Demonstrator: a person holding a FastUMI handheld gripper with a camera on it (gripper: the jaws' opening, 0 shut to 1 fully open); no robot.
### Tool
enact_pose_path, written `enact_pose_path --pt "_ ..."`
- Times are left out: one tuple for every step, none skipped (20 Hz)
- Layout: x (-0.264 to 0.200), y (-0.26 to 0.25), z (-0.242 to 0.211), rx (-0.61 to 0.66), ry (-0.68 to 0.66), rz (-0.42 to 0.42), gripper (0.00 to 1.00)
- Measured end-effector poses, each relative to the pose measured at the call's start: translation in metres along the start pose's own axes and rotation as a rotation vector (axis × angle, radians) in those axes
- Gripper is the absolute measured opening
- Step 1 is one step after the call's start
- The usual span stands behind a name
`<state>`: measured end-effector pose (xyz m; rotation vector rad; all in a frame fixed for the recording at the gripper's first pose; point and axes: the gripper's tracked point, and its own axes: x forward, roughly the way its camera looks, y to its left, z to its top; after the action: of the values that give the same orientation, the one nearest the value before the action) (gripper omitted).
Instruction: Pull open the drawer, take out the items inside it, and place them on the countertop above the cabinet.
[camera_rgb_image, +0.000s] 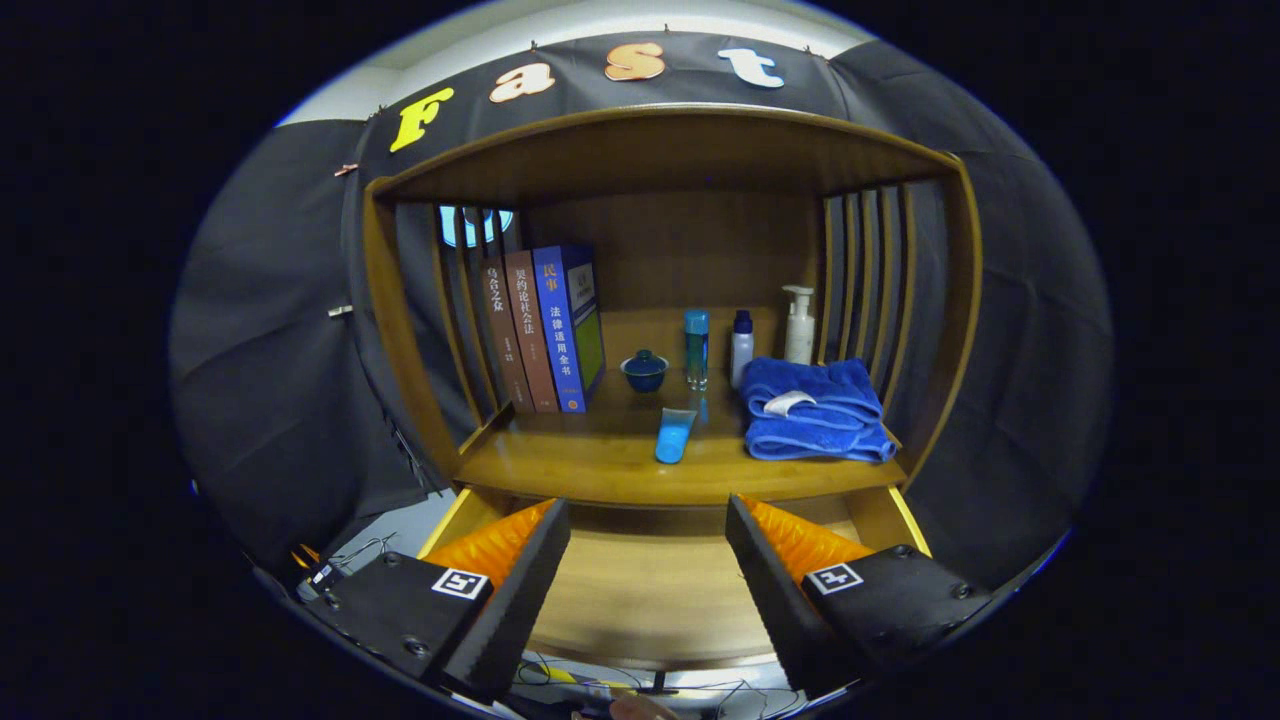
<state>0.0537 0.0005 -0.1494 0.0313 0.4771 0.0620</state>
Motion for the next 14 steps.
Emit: enact_pose_path --pt "-0.009 0.0 -0.013 0.002 -0.011 -0.001 0.99" --pt "-0.018 0.001 -0.025 0.004 -0.022 -0.004 1.0" --pt "-0.025 0.003 -0.037 0.003 -0.032 -0.006 1.0" --pt "-0.032 0.003 -0.047 -0.003 -0.04 -0.007 1.0" --pt "-0.039 0.003 -0.058 -0.009 -0.046 -0.011 1.0" --pt "-0.045 0.002 -0.068 -0.012 -0.055 -0.019 0.99" --pt "-0.049 0.0 -0.079 -0.012 -0.066 -0.026 1.0" --pt "-0.052 -0.001 -0.089 -0.011 -0.071 -0.035 0.99" --pt "-0.055 -0.004 -0.104 -0.009 -0.065 -0.045 0.99" --pt "-0.057 -0.007 -0.116 -0.006 -0.054 -0.054 0.99" --pt "-0.058 -0.01 -0.128 -0.001 -0.043 -0.06 0.99" --pt "-0.058 -0.013 -0.139 0.006 -0.033 -0.064 0.99" --pt "-0.057 -0.015 -0.15 0.012 -0.023 -0.066 0.99" --pt "-0.056 -0.017 -0.16 0.011 -0.012 -0.068 0.99"
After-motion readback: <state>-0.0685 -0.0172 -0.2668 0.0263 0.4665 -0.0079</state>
